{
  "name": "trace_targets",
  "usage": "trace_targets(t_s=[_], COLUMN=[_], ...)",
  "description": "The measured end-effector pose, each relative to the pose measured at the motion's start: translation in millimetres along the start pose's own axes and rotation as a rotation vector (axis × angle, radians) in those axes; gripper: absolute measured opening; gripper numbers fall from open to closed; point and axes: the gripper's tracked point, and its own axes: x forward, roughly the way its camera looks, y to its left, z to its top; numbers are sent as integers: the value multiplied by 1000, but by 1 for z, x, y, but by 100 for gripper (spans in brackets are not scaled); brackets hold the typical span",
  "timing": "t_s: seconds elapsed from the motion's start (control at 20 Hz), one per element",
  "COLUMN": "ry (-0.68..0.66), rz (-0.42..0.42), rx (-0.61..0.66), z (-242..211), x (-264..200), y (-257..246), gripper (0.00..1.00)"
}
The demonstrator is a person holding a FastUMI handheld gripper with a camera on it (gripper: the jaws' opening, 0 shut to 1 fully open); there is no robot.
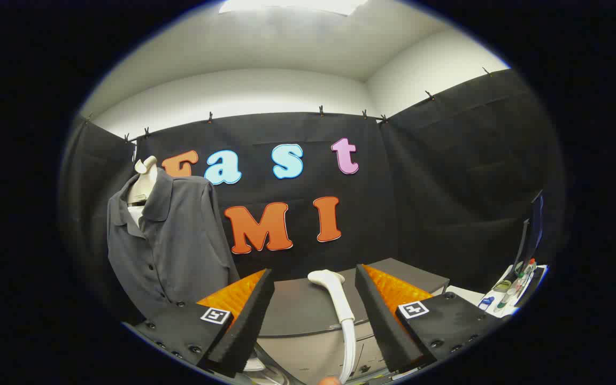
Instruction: Iron the clothes twice with a garment steamer, once on the left side and once on the right side.
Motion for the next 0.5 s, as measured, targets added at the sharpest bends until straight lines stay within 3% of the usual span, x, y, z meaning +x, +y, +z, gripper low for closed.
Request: trace_targets(t_s=[0.5], ry=[47], rz=[17], rx=[-45], z=[-15], x=[14], y=[-33], gripper=[98])
